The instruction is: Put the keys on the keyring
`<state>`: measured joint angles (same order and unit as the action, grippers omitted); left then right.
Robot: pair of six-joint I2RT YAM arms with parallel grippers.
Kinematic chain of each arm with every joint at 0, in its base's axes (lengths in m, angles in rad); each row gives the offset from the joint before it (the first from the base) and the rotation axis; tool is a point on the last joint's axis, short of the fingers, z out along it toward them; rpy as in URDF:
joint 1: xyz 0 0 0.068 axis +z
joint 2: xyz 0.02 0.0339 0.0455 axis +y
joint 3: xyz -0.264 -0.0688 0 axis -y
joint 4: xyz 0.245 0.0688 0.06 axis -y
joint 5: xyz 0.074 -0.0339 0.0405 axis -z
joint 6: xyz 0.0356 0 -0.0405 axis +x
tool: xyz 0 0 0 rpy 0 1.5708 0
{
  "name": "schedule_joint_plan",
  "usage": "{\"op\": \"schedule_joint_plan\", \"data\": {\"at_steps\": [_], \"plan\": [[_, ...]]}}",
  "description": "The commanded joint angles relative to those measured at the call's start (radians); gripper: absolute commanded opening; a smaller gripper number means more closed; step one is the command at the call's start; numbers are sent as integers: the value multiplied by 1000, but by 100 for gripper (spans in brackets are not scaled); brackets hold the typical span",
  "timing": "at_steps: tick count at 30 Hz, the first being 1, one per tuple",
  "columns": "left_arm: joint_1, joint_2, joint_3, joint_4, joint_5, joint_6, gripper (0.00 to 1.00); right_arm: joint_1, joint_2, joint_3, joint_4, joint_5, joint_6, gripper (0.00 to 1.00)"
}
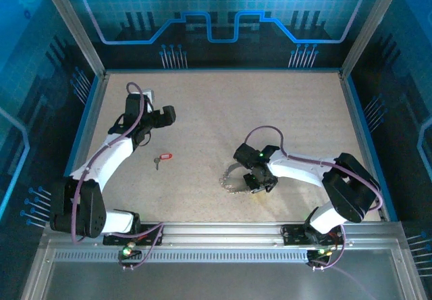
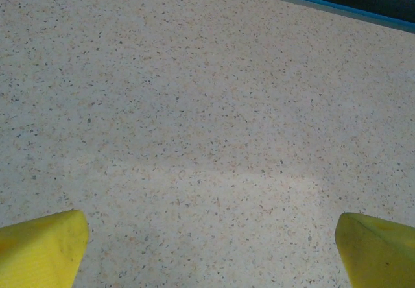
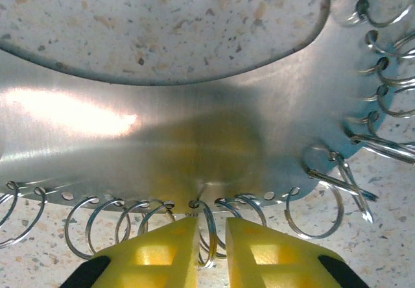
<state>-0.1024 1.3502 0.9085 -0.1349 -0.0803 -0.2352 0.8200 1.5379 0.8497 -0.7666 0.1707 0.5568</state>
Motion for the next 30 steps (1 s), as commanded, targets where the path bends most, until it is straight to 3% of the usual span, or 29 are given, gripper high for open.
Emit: {"op": "schedule_joint_plan", "data": {"at_steps": [1,11,15,20,21,23,25,27,30], "plan": [[-10,6,34,-13,16,-4,99,17,12,-6,-3,-33,-20,19],[-9,13,34,-18,14,-4,99,18,22,-9,9,-41,-21,15],[-11,-13,29,11,48,0,99,17,18,7,1,-15,-27,9],[-19,-87,-24,135,224,24,95,16,4,24,9,-40,-42,2],[-21,-113,-38,186,308,37,90,16,4,52,7,-42,-52,0],[-27,-169,-92,319,440,34,89,16,-3,65,1,-41,-70,0],[-45,-220,-150,443,494,27,89,12,-19,76,-5,-38,-77,0],[-66,-252,-194,526,553,72,88,6,-48,90,-1,-39,-95,0],[-110,-249,-200,520,645,182,89,-10,-81,118,-5,-53,-133,0]]}}
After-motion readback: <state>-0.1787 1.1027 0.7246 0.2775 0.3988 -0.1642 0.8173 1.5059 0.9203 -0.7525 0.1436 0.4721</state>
